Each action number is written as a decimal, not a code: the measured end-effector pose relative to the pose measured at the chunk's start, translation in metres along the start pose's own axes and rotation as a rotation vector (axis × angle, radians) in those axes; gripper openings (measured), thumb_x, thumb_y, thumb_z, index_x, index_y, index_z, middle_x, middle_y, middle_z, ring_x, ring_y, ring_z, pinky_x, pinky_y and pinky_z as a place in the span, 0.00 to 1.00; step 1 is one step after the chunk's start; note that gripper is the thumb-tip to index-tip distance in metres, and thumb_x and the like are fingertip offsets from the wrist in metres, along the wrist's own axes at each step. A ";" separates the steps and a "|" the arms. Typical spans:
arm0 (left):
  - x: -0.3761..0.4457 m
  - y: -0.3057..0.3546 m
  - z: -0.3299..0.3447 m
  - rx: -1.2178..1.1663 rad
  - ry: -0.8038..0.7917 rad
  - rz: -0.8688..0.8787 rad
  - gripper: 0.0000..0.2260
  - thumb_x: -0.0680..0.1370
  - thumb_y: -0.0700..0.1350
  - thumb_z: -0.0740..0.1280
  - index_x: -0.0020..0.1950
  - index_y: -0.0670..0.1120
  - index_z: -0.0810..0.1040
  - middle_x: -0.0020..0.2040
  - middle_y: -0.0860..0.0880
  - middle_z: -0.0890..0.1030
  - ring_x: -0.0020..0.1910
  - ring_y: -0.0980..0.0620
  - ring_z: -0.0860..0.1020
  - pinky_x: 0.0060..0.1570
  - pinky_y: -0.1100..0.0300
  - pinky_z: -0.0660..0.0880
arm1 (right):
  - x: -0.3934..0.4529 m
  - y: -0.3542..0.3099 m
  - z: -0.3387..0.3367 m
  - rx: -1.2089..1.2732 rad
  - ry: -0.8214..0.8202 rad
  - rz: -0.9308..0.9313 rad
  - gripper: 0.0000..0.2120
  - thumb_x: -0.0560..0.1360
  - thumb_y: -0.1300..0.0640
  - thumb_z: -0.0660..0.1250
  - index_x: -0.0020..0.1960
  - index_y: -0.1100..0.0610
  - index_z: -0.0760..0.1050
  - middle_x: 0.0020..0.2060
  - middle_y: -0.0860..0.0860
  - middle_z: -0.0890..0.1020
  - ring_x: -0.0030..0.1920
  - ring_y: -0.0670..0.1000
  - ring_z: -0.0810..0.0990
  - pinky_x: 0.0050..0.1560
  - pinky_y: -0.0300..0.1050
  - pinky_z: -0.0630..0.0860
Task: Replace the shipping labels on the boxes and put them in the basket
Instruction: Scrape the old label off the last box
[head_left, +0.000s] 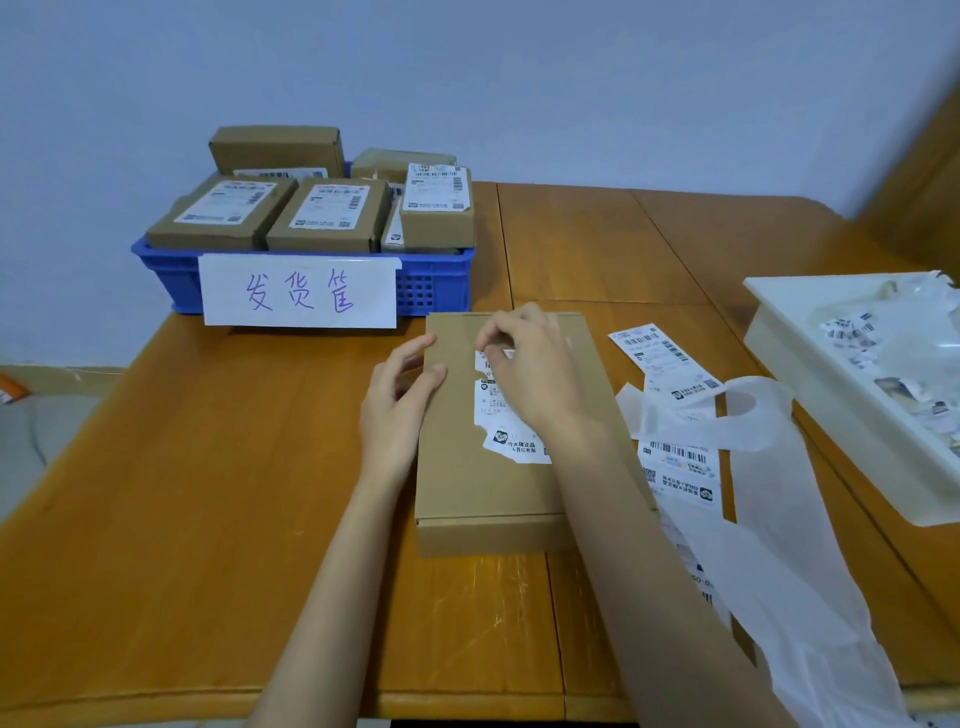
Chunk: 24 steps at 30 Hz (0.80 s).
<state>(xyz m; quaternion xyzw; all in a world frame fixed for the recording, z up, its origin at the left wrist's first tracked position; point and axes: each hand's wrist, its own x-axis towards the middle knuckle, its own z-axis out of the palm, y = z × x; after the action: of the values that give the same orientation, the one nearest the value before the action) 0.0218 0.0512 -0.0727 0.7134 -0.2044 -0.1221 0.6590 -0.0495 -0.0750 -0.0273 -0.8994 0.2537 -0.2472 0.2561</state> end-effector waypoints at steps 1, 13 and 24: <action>0.000 -0.002 0.000 -0.005 0.005 0.007 0.14 0.80 0.47 0.68 0.64 0.59 0.79 0.62 0.51 0.77 0.58 0.57 0.77 0.55 0.60 0.73 | 0.000 0.001 0.001 0.001 0.002 -0.003 0.09 0.77 0.62 0.64 0.45 0.49 0.78 0.50 0.45 0.75 0.57 0.48 0.70 0.57 0.43 0.63; 0.002 -0.008 0.001 -0.042 0.008 0.047 0.14 0.80 0.45 0.68 0.64 0.56 0.80 0.61 0.50 0.78 0.52 0.69 0.76 0.45 0.76 0.70 | 0.000 0.003 0.003 -0.075 -0.001 0.002 0.10 0.78 0.62 0.61 0.46 0.48 0.76 0.52 0.44 0.74 0.57 0.47 0.70 0.57 0.43 0.61; 0.003 -0.008 0.001 -0.046 0.009 0.050 0.14 0.80 0.45 0.68 0.64 0.56 0.79 0.60 0.51 0.78 0.50 0.71 0.75 0.44 0.76 0.70 | -0.005 -0.004 0.005 -0.174 0.021 -0.027 0.05 0.79 0.56 0.62 0.50 0.48 0.75 0.52 0.45 0.73 0.55 0.49 0.71 0.54 0.46 0.63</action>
<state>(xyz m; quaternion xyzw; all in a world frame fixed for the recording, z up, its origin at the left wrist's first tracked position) 0.0250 0.0493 -0.0805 0.6934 -0.2165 -0.1070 0.6789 -0.0489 -0.0680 -0.0305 -0.9189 0.2649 -0.2371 0.1710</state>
